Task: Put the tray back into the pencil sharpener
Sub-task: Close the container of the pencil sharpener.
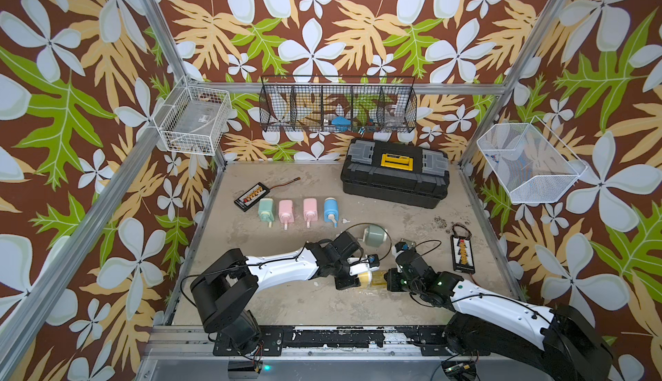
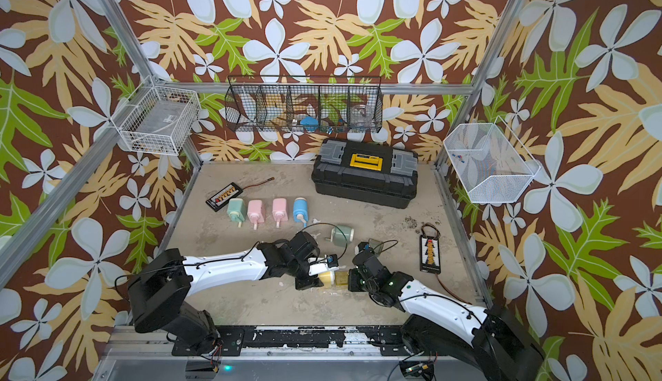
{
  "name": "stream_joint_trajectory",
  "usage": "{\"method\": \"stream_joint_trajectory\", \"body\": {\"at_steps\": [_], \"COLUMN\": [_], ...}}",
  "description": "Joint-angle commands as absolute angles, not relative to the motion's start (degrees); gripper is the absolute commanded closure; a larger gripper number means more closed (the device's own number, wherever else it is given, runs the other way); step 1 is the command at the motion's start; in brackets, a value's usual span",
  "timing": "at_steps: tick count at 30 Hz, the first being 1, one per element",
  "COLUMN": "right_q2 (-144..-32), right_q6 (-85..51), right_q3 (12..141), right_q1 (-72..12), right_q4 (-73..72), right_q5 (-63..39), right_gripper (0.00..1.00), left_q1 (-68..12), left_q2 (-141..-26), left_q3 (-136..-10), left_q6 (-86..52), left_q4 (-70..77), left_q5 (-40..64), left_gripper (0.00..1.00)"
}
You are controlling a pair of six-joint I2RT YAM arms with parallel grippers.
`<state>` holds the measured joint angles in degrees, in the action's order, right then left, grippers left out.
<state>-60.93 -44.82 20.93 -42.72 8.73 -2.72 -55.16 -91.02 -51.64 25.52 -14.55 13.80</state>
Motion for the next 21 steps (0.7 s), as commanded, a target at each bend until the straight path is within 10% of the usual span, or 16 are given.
{"method": "stream_joint_trajectory", "body": {"at_steps": [1, 21], "right_q2": [-62.1, -56.8], "right_q6": [-45.3, -47.0], "right_q3": [21.6, 20.8], "right_q1": [-42.7, -42.6], "right_q4": [7.2, 10.3], "right_q5": [-3.8, 1.4], "right_gripper": [0.91, 0.83], "left_q1": [-55.2, -55.3], "left_q2": [-90.8, -90.4], "left_q3": [-51.5, -49.5], "left_q6": [24.6, 25.3], "left_q4": [-12.5, -12.7], "left_q5": [14.1, 13.7], "left_gripper": [0.55, 0.54]}}
